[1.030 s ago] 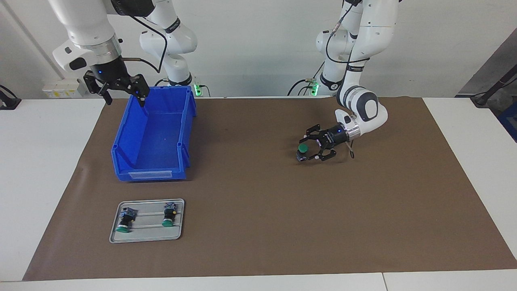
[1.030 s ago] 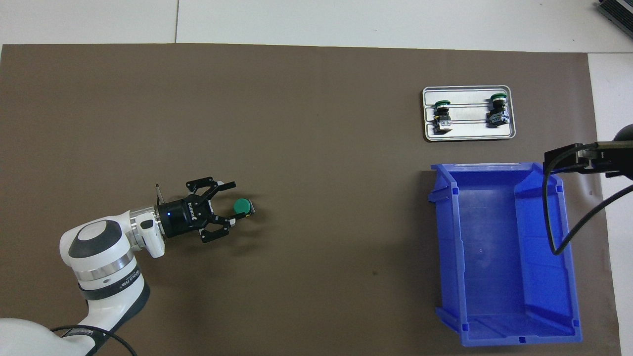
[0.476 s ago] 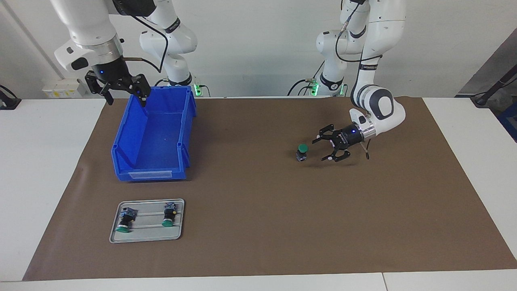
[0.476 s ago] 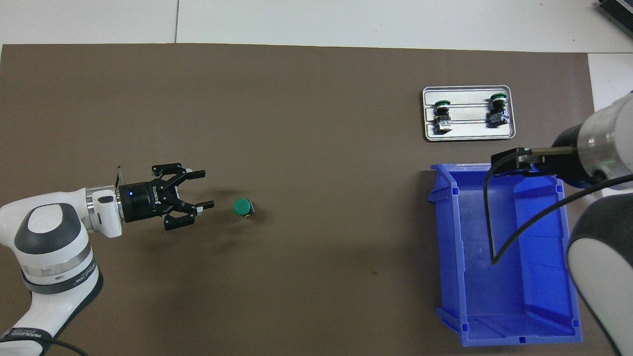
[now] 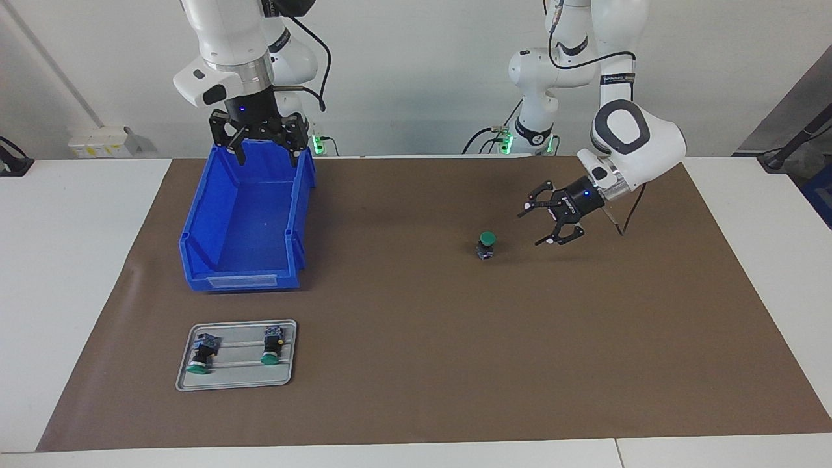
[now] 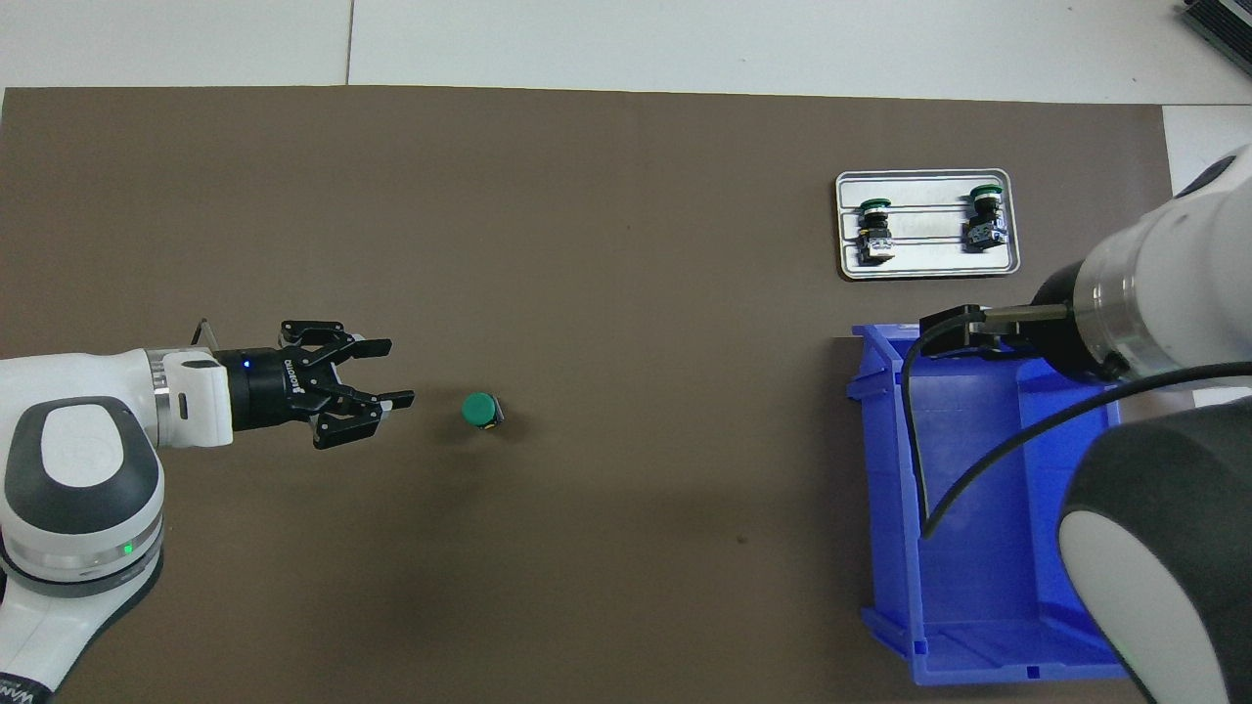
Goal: Place and press button with both arms
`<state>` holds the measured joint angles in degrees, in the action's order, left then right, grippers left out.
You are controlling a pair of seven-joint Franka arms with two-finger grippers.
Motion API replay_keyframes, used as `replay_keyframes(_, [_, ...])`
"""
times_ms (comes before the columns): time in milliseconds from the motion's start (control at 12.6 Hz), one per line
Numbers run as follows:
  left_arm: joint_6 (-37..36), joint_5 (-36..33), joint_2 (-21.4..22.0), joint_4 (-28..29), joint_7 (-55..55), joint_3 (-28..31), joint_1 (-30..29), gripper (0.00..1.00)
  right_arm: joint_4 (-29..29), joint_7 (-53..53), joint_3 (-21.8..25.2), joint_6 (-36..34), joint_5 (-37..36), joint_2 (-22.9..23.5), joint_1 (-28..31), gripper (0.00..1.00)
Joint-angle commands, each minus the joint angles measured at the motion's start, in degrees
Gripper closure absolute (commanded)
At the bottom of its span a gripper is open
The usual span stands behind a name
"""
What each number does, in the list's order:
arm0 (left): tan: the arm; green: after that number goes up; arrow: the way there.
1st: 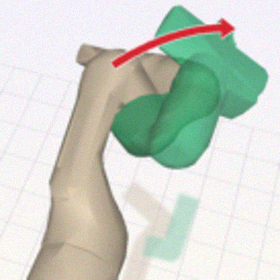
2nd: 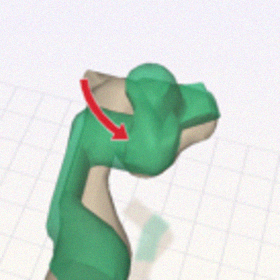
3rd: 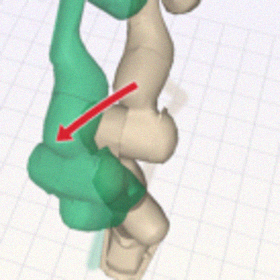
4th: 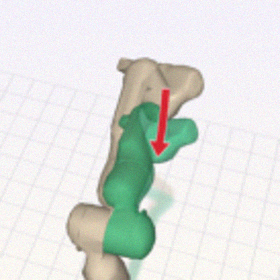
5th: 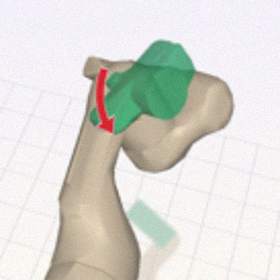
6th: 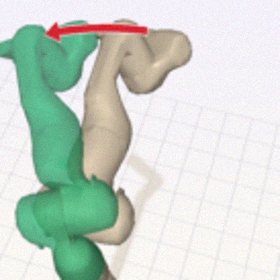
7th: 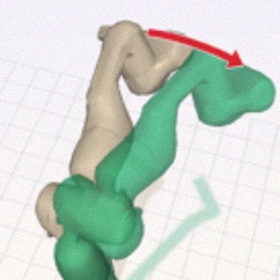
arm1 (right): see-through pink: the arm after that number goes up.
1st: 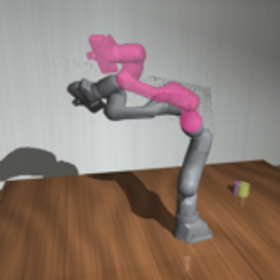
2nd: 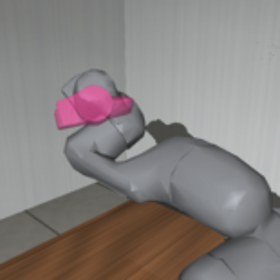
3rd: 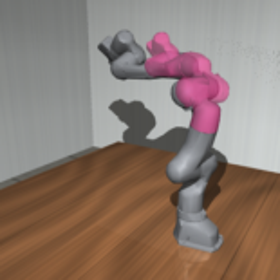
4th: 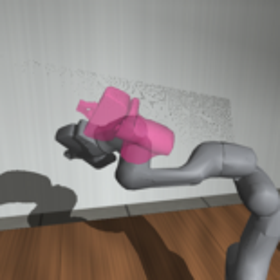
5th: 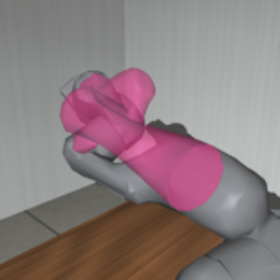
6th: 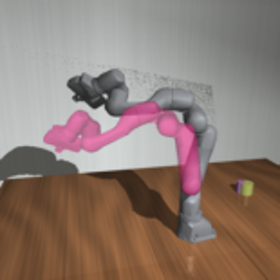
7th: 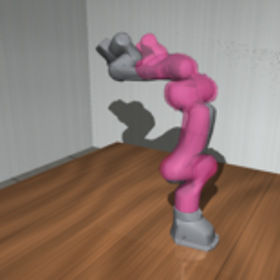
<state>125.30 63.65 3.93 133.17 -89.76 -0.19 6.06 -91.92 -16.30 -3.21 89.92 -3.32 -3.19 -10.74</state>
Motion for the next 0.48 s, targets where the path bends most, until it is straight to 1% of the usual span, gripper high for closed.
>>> replay_keyframes(0, [3.2,-5.5,1.8,0.4,9.0,0.3,3.2,0.86,-1.5,1.0,-0.3,1.6,0.9,-1.0,0.6,0.0])
replay_keyframes(79, [3.2,-10.0,1.8,-0.4,12.7,0.1,3.8,1.0,-1.5,1.2,-0.3,1.5,0.9,-0.9,1.2,0.0])
replay_keyframes(159, [3.2,-15.3,1.7,-1.9,15.6,-0.2,4.3,1.0,-1.5,1.2,-0.3,0.8,0.9,-1.0,1.2,0.0])
replay_keyframes(238, [3.3,-18.4,1.5,-2.2,18.3,-0.7,4.6,1.0,-1.5,-0.1,-0.2,0.7,0.9,-1.1,1.2,0.0])
replay_keyframes(317, [4.2,-19.5,1.3,-2.3,20.5,-1.0,6.0,1.0,-1.3,-0.3,-0.2,1.4,0.9,-0.9,1.4,0.0])
replay_keyframes(396, [7.2,-19.6,1.1,-2.2,21.2,-1.0,7.5,1.0,-1.2,0.0,-0.2,1.5,0.9,-0.9,1.4,0.0])
